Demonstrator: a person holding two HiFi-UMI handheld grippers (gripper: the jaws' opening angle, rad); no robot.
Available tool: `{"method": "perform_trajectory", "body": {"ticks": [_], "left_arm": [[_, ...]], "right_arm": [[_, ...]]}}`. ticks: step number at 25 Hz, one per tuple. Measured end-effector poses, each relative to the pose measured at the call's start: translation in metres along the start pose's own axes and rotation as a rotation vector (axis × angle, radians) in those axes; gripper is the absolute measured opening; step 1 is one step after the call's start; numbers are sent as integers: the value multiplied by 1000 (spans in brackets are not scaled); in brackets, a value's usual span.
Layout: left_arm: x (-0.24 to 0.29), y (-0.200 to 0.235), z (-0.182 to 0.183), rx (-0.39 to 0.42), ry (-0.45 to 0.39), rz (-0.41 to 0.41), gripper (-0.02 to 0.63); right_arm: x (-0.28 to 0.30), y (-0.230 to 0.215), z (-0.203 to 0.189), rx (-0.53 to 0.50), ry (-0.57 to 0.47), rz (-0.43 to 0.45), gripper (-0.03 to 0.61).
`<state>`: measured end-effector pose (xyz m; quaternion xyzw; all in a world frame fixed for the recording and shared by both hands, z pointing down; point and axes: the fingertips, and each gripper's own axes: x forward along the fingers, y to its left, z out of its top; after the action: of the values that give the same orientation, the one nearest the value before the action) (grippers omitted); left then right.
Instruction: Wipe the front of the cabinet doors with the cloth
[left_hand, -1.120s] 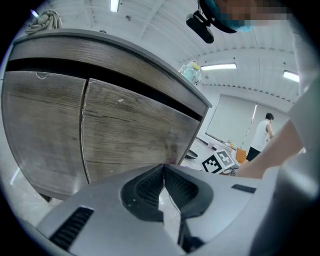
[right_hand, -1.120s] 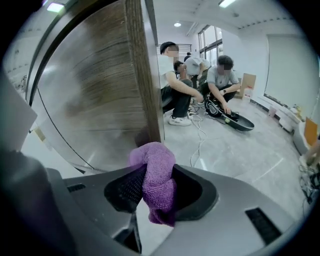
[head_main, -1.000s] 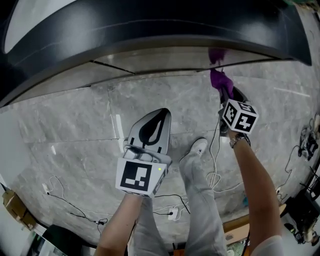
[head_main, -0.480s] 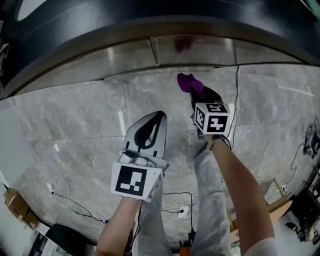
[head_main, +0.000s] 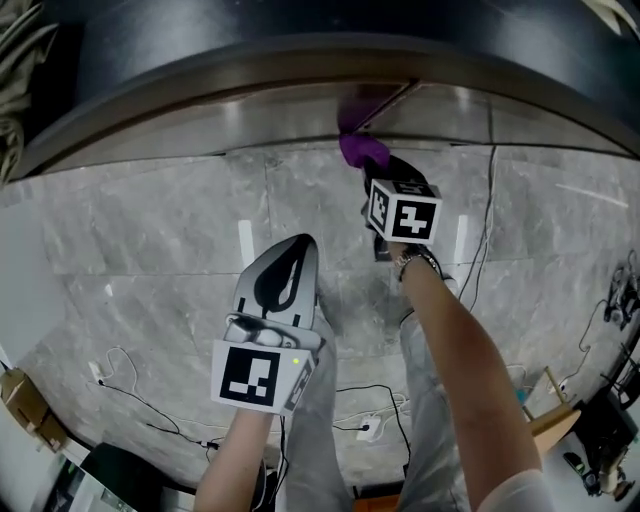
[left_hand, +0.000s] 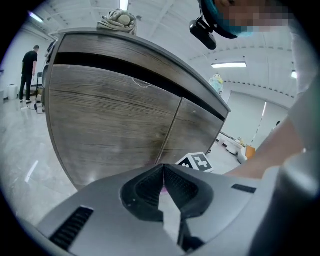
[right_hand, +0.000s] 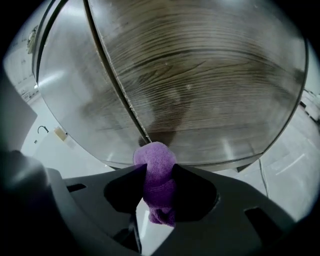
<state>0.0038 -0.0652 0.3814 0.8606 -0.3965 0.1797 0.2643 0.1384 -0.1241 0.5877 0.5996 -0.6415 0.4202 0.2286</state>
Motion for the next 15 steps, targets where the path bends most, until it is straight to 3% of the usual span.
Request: {"method": "perform_trajectory", "body": {"ticks": [7, 15], "left_arm": [[4, 10, 4, -89, -59, 123, 11], [54, -61, 4, -79, -58, 79, 11]], "right_arm": [[8, -38, 19, 16, -2, -27, 155], [-8, -111, 26, -53, 29, -14, 155]]}}
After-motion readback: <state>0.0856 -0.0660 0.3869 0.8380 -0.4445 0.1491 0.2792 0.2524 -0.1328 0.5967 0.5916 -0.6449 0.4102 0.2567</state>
